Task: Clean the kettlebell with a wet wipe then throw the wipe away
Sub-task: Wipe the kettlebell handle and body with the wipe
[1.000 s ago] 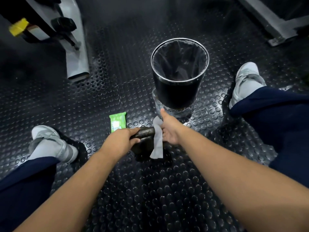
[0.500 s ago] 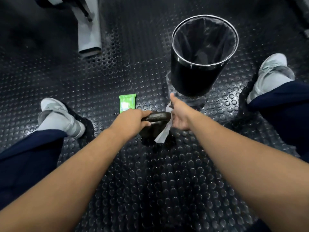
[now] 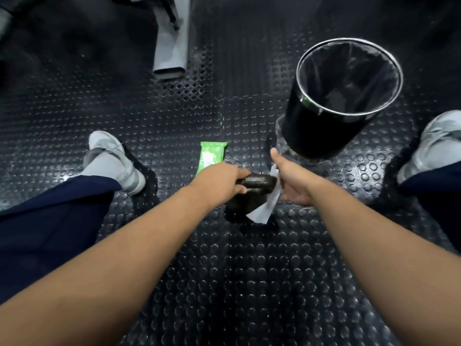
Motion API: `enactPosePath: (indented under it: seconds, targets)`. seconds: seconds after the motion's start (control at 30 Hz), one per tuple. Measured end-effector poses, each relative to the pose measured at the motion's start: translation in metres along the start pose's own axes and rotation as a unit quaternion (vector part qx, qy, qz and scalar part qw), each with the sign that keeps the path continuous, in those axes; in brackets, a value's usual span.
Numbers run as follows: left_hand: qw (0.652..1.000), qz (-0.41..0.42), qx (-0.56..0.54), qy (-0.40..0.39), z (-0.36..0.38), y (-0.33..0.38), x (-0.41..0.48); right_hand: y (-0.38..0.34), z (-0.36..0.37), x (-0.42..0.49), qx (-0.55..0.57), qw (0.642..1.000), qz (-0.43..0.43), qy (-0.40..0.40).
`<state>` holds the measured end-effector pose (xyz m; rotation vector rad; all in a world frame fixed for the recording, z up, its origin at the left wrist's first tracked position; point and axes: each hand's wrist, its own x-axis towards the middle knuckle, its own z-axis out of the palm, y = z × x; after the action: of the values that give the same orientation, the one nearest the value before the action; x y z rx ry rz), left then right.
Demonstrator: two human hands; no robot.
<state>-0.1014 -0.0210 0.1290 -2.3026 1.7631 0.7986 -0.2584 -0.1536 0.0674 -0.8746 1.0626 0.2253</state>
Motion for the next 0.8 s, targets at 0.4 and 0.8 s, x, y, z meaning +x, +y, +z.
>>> enactPosePath:
  seconds: [0.4, 0.8]
  targets:
    - [1.000, -0.007, -0.015, 0.019, 0.008, -0.003, 0.005, -0.012, 0.018, -0.020, -0.018, 0.998, 0.025, 0.051]
    - [0.997, 0.024, 0.056, 0.053, 0.015, 0.016, 0.003, -0.022, 0.003, -0.022, -0.019, 0.997, -0.031, 0.070]
